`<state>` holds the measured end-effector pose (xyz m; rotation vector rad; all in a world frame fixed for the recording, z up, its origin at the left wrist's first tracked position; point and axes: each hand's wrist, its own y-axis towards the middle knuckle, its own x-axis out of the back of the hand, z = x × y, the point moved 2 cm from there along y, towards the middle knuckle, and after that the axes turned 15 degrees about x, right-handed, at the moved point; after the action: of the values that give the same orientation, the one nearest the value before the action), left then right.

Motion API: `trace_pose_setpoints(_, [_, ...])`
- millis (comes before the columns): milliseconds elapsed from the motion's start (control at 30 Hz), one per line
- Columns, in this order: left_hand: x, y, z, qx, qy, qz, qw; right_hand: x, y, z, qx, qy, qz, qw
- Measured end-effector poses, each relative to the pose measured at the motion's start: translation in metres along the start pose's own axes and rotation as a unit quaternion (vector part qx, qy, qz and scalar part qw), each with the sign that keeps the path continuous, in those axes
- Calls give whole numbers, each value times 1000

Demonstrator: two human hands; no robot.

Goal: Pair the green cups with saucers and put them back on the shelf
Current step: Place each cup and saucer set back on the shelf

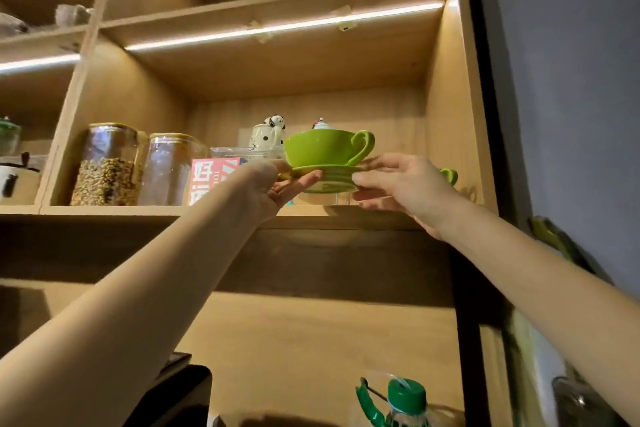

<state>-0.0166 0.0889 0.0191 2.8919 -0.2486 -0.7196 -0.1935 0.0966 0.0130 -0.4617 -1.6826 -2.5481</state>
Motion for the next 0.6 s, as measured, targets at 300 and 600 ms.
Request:
trace_pose_setpoints(300, [-2,53,3,0,26,-8,1000,8,26,-40,196,-431,-49,879])
trace_pose_setpoints(600, [10,80,5,13,39,-37,998,-4,31,-52,196,-514,2,835])
